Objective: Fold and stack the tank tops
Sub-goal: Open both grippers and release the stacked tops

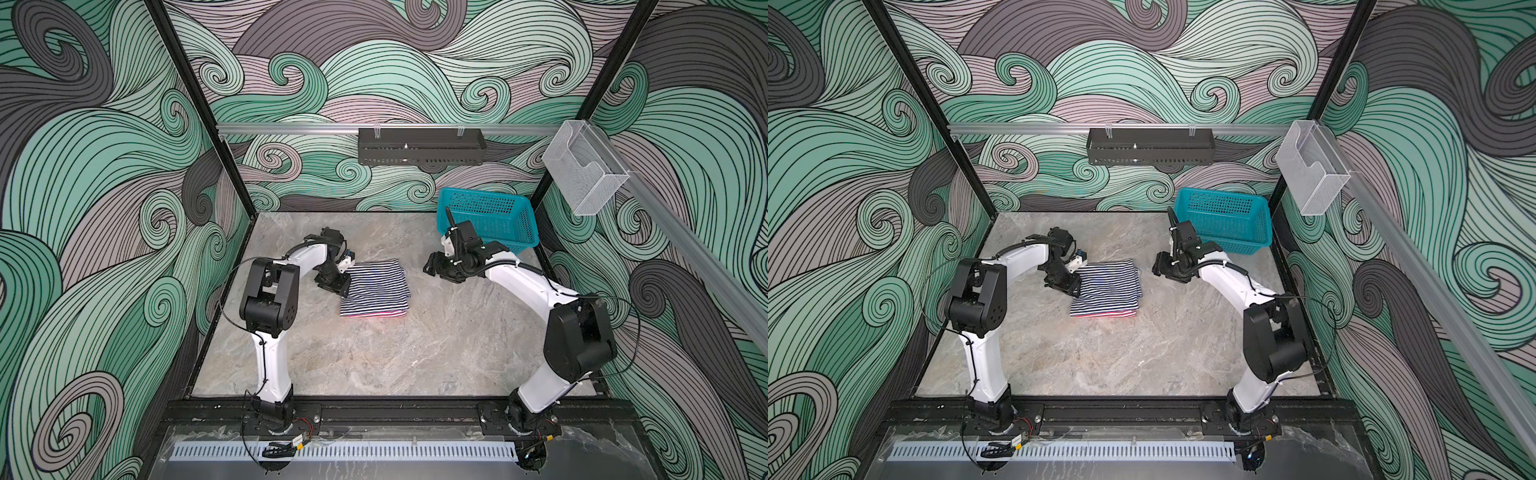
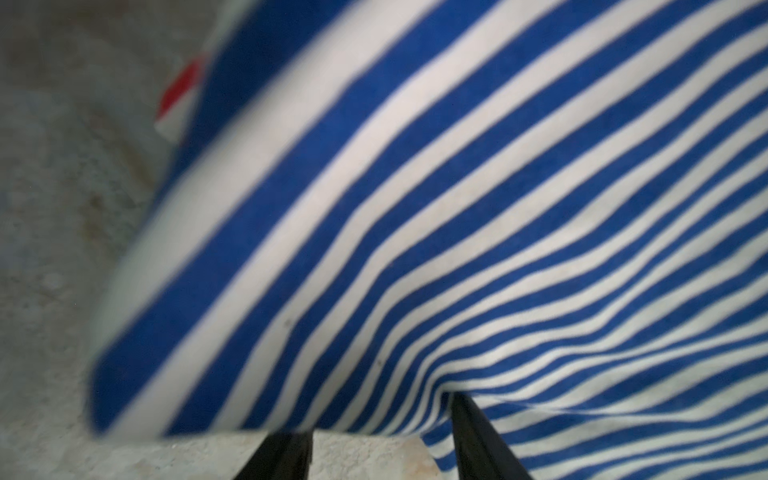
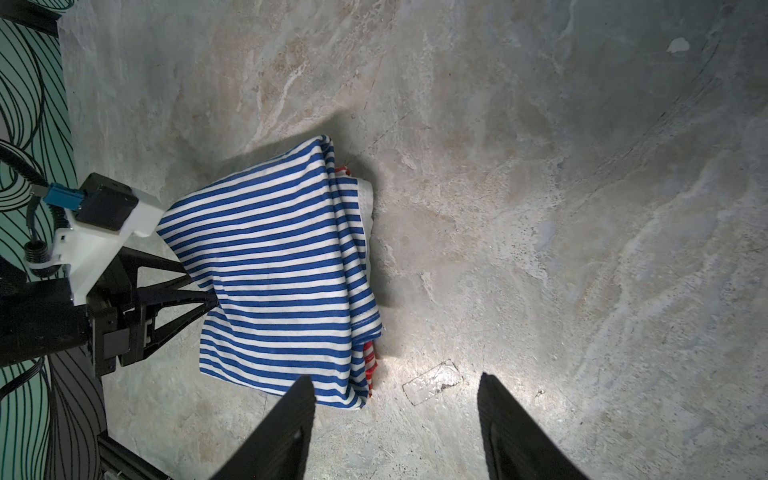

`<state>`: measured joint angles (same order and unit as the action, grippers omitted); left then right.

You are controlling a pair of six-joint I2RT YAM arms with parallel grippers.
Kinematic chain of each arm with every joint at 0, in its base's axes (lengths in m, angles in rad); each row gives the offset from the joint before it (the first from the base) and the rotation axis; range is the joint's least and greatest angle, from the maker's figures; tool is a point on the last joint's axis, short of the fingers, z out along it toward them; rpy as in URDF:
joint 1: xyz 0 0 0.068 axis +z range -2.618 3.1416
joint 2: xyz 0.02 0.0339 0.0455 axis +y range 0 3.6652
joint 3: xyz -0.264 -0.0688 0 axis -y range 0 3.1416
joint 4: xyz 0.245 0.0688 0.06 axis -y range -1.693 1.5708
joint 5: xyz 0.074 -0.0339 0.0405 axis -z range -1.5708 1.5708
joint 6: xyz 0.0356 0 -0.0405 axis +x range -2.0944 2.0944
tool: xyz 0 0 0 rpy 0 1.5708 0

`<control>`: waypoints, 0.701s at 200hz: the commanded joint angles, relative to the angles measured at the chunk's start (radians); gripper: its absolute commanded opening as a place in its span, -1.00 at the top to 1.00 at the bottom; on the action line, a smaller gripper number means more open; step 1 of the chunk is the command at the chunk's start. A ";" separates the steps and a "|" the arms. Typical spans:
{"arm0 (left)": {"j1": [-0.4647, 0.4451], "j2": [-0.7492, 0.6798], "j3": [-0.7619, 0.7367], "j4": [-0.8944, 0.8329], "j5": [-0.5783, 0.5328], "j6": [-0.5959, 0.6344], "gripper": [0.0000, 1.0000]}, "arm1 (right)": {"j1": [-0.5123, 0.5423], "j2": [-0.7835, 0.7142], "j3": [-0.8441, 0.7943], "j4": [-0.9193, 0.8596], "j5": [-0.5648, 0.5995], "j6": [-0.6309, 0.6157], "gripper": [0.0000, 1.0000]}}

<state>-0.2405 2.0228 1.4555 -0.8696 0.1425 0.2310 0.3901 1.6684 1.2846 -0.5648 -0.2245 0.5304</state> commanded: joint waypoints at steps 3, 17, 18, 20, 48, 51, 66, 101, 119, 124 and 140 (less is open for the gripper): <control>0.004 0.005 0.030 0.001 -0.030 -0.015 -0.05 | -0.013 -0.044 -0.015 0.000 0.023 -0.009 -0.28; 0.004 -0.010 0.027 0.001 -0.033 -0.018 -0.05 | -0.020 -0.054 -0.023 0.000 0.025 -0.010 -0.28; 0.004 -0.013 0.026 0.001 -0.033 -0.018 -0.05 | -0.020 -0.054 -0.023 0.000 0.024 -0.010 -0.28; 0.004 -0.018 0.025 0.001 -0.032 -0.018 -0.05 | -0.021 -0.055 -0.024 0.000 0.025 -0.010 -0.28; 0.004 -0.121 -0.013 0.008 -0.009 -0.006 -0.07 | -0.038 -0.080 -0.042 -0.001 0.032 -0.013 -0.28; 0.004 -0.135 -0.018 0.010 -0.008 -0.006 -0.08 | -0.039 -0.082 -0.045 0.000 0.034 -0.014 -0.28; 0.006 -0.200 -0.036 0.012 -0.008 0.002 -0.12 | -0.049 -0.091 -0.055 -0.002 0.043 -0.020 -0.29; 0.008 -0.353 -0.083 0.044 -0.049 0.009 -0.40 | -0.071 -0.111 -0.077 0.011 0.039 -0.043 -0.36; 0.016 -0.420 -0.103 0.076 -0.079 0.000 -0.51 | -0.081 -0.129 -0.085 0.019 0.043 -0.056 -0.37; 0.020 -0.435 -0.109 0.085 -0.084 -0.003 -0.53 | -0.085 -0.133 -0.088 0.022 0.044 -0.059 -0.38; 0.038 -0.478 -0.124 0.112 -0.084 -0.016 -0.53 | -0.100 -0.144 -0.088 0.023 0.035 -0.059 -0.35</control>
<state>-0.2287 1.5955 1.3544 -0.8024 0.0940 0.2337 0.3096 1.5700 1.2030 -0.5571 -0.1997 0.4953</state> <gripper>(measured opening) 0.765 0.680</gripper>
